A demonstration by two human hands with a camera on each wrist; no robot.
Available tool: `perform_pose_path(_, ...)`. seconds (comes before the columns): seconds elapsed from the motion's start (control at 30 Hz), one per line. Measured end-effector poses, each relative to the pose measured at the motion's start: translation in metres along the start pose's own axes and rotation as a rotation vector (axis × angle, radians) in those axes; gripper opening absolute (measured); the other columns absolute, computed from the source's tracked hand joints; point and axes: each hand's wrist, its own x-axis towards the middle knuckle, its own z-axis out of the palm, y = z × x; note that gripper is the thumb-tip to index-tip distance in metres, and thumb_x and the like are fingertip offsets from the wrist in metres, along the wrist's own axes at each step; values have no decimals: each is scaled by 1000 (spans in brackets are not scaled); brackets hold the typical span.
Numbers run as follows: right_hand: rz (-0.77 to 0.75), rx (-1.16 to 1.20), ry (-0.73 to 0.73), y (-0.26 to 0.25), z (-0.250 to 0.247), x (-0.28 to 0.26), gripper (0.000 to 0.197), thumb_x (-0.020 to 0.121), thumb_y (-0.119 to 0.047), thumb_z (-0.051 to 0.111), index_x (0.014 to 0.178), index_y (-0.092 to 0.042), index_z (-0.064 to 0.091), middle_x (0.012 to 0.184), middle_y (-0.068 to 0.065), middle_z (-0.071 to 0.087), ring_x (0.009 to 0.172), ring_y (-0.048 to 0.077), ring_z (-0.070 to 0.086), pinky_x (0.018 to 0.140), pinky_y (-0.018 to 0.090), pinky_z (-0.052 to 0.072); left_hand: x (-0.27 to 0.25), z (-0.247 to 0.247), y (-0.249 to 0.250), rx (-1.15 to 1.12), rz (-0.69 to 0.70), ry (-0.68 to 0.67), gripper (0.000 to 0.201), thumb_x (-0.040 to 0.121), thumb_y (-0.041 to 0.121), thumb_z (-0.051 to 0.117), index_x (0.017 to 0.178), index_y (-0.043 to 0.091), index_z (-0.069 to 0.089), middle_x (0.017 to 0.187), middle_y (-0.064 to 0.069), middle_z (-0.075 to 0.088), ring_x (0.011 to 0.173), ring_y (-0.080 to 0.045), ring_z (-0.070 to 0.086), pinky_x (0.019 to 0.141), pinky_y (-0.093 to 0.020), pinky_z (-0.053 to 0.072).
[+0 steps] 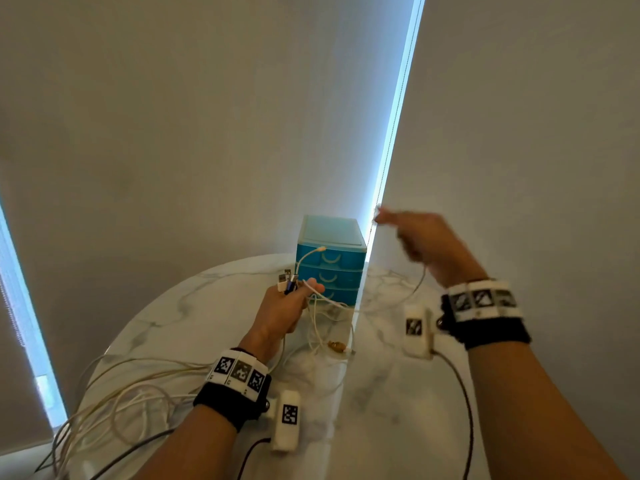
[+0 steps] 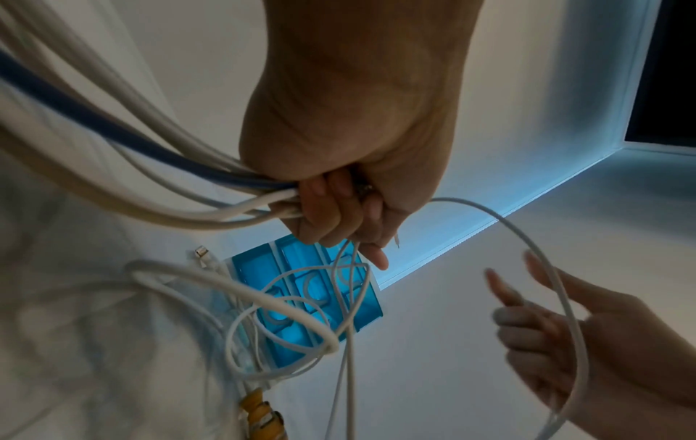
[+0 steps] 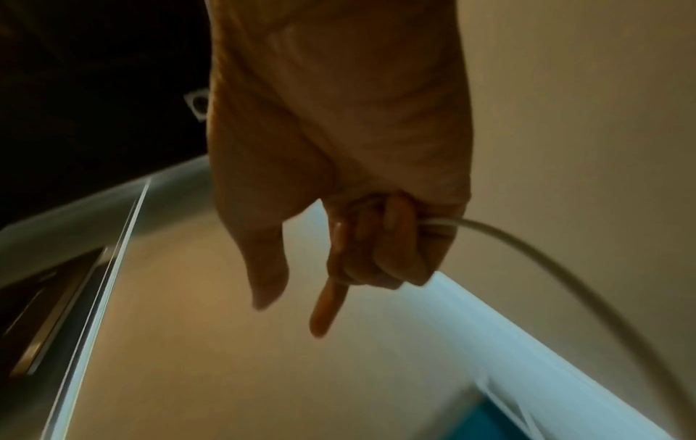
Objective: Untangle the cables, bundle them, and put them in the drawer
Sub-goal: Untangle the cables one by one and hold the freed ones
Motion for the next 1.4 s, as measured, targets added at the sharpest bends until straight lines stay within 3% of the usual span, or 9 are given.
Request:
perform_pose_path(0.23, -12, -507, -379, 44, 85, -52, 81, 81, -95, 49, 76, -21, 83, 93, 1, 81, 97, 18, 73, 89, 32, 58, -2, 5, 8, 120, -34, -1, 36, 105, 36, 64, 75, 16, 68, 56, 0, 51, 40, -9, 37, 42, -22, 29)
perform_pose_path(0.47, -177, -565, -652, 39, 86, -57, 29, 93, -56, 75, 96, -29, 85, 96, -7, 79, 94, 9, 71, 90, 31, 57, -4, 1, 6, 103, -53, -72, 21, 99, 27, 67, 84, 13, 69, 60, -4, 53, 47, -12, 39, 43, -23, 31)
perform_pose_path(0.53, -189, -338, -494, 34, 72, -52, 20, 101, -43, 71, 97, -28, 84, 103, -5, 80, 89, 7, 72, 80, 27, 53, -4, 0, 5, 73, -54, -90, 28, 102, 31, 68, 87, 7, 71, 59, 3, 48, 45, -9, 34, 43, -23, 27)
perform_pose_path(0.67, -183, 356, 497, 32, 16, -15, 26, 102, -28, 61, 92, -35, 83, 116, 1, 80, 80, 8, 58, 78, 30, 46, -4, -4, 10, 83, -26, -95, 27, 98, 40, 75, 104, 14, 84, 58, 10, 46, 46, -7, 31, 44, -24, 27)
perform_pose_path(0.77, -231, 397, 655, 33, -4, -1, 29, 99, -54, 58, 98, -35, 81, 101, -4, 70, 100, 21, 56, 90, 44, 44, 0, -11, 9, 18, -8, -47, 31, 95, 41, 80, 107, 13, 84, 58, 9, 41, 49, -9, 27, 45, -25, 23)
perform_pose_path(0.97, -287, 601, 998, 25, -31, 18, 27, 102, -46, 51, 94, -29, 71, 85, -1, 61, 79, 18, 55, 71, 37, 46, -1, -12, 10, 17, -11, -27, 19, 100, 32, 74, 107, 19, 85, 58, 6, 41, 48, -10, 27, 45, -24, 22)
perform_pose_path(1.13, 71, 330, 733, 55, -25, 38, 35, 89, -36, 58, 120, -19, 56, 109, 6, 64, 94, 25, 63, 72, 39, 49, 0, -16, 13, -74, -69, -19, 23, 103, 16, 61, 107, 12, 83, 59, 5, 37, 47, -9, 24, 42, -23, 20)
perform_pose_path(1.23, 9, -17, 578, 52, 5, 9, 35, 100, -33, 69, 130, -18, 58, 96, -3, 68, 86, 19, 64, 81, 30, 47, 1, -15, 14, -80, -63, -20, 25, 101, 18, 61, 95, 15, 86, 62, 2, 38, 48, -11, 24, 45, -24, 20)
perform_pose_path(1.4, -232, -429, -249, 50, 77, -28, 44, 95, -67, 65, 119, -31, 71, 70, -9, 72, 59, -2, 67, 64, 21, 58, -1, -13, 15, -38, -104, -9, 26, 99, 17, 59, 85, 9, 79, 58, 4, 39, 46, -10, 26, 44, -24, 21)
